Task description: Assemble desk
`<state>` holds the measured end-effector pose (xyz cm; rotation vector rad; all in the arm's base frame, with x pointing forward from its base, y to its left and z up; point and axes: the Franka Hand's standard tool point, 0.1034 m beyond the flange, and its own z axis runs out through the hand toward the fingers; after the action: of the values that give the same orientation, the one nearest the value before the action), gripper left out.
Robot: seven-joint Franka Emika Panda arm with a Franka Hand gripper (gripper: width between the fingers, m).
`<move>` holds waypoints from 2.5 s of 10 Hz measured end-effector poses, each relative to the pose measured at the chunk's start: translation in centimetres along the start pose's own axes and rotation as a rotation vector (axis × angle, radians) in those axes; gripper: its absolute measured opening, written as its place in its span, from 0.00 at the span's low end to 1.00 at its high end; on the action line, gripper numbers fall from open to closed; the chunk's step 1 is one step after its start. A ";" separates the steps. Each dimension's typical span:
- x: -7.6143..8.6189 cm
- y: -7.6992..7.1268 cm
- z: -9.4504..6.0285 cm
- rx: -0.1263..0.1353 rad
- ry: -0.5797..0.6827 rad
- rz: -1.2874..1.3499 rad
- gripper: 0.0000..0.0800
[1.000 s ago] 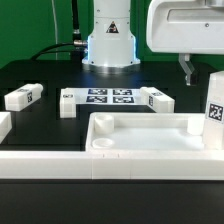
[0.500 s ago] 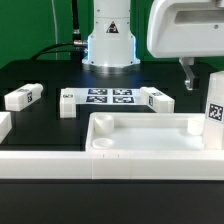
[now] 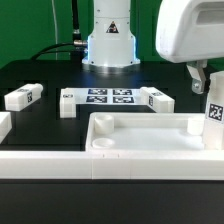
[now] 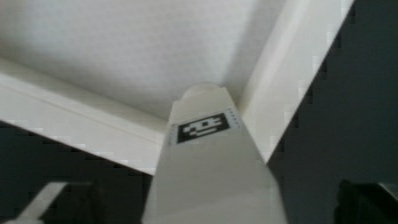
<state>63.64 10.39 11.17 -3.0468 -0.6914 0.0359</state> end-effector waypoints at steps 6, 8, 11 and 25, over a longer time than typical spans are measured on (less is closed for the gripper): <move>0.0 0.1 0.0 0.001 0.000 0.006 0.36; -0.1 0.1 0.0 0.019 0.013 0.218 0.36; -0.1 0.3 0.0 0.047 0.032 0.511 0.36; -1.4 1.1 -0.6 0.017 -0.002 0.992 0.80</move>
Offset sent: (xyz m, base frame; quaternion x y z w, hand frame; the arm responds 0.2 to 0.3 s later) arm 0.0000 0.0000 0.0000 0.0000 0.0000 0.0000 1.0000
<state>62.88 8.79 11.81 -3.0055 0.8420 0.0527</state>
